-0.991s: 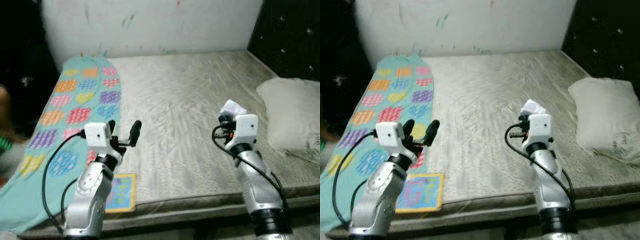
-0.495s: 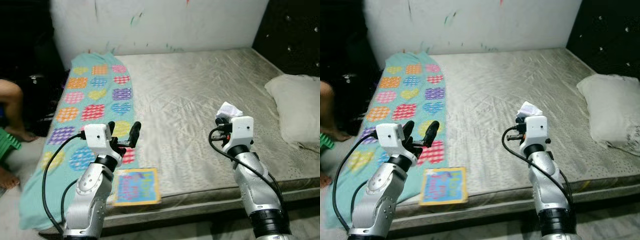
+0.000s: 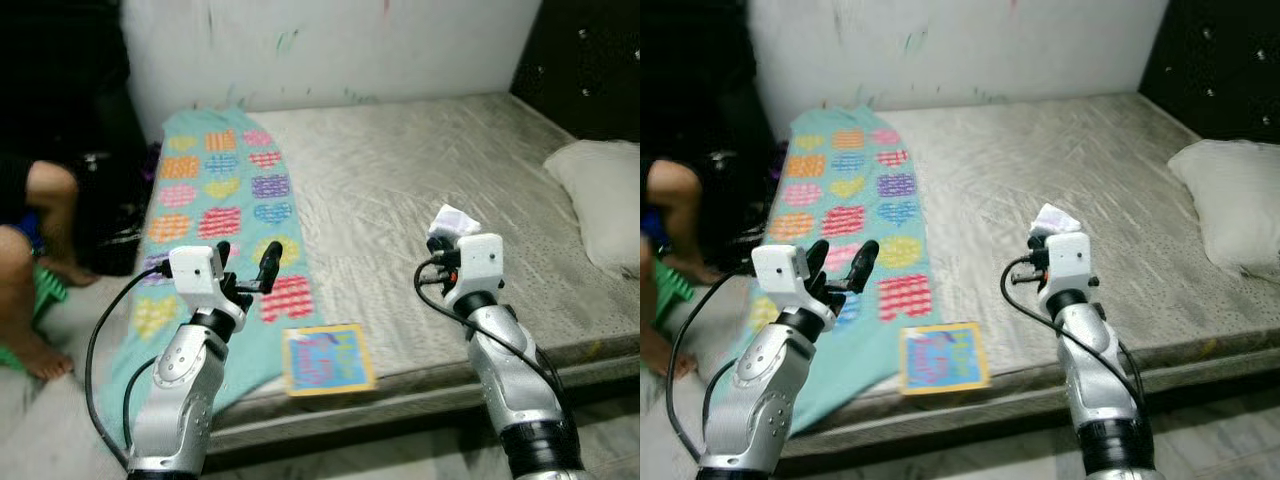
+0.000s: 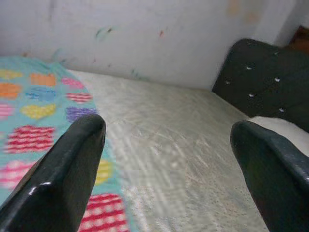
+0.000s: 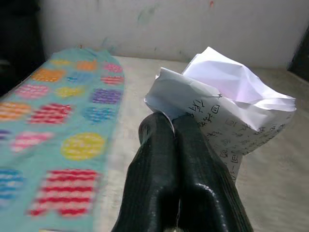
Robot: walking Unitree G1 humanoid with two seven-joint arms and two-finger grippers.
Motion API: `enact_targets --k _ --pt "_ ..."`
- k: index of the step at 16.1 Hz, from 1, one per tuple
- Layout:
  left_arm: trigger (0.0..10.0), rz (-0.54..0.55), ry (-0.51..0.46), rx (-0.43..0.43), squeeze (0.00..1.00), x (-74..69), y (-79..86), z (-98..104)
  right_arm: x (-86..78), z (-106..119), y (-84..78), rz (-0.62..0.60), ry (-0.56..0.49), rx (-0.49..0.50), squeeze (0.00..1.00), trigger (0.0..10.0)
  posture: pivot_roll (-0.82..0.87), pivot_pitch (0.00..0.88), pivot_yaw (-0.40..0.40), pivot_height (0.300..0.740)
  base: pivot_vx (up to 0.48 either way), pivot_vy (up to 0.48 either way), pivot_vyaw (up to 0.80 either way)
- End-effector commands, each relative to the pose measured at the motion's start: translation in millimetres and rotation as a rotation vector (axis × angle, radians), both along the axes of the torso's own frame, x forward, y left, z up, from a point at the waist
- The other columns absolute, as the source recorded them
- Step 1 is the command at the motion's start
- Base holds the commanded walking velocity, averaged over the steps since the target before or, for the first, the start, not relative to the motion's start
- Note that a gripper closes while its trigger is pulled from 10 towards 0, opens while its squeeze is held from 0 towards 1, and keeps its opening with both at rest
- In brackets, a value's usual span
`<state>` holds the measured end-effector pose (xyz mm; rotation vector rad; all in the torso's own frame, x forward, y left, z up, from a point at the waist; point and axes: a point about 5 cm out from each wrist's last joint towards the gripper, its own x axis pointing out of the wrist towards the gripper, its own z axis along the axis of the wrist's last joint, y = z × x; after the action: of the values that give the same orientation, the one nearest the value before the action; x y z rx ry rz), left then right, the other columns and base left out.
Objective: Clean up the room
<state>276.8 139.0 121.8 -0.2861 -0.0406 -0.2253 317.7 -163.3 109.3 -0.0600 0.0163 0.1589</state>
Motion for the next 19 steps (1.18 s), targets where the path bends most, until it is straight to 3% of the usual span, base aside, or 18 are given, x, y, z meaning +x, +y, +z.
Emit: enact_targets --k 1,6,15,19 --pt "10.0 0.014 -0.006 0.012 0.00 1.5 3.3 1.5 1.9 6.6 5.8 0.035 -0.029 -0.009 0.00 10.0 -0.07 0.016 0.011 0.740 0.000 0.480 0.00" --pt "10.0 0.018 -0.010 0.018 0.00 3.6 3.0 1.5 1.8 7.0 8.3 0.052 -0.031 -0.004 0.00 10.0 -0.08 0.017 0.020 0.740 0.000 0.448 0.00" --pt "10.0 0.004 -0.019 0.040 0.00 9.0 -4.0 2.6 -4.2 9.4 9.6 0.069 -0.060 -0.045 0.00 10.0 -0.11 0.027 0.043 0.740 0.000 0.000 0.00" --pt "10.0 0.009 -0.022 0.047 0.00 9.7 -4.4 2.5 -6.2 11.3 15.3 0.103 -0.078 -0.076 0.00 10.0 -0.10 0.025 0.037 0.740 0.000 0.000 0.80"
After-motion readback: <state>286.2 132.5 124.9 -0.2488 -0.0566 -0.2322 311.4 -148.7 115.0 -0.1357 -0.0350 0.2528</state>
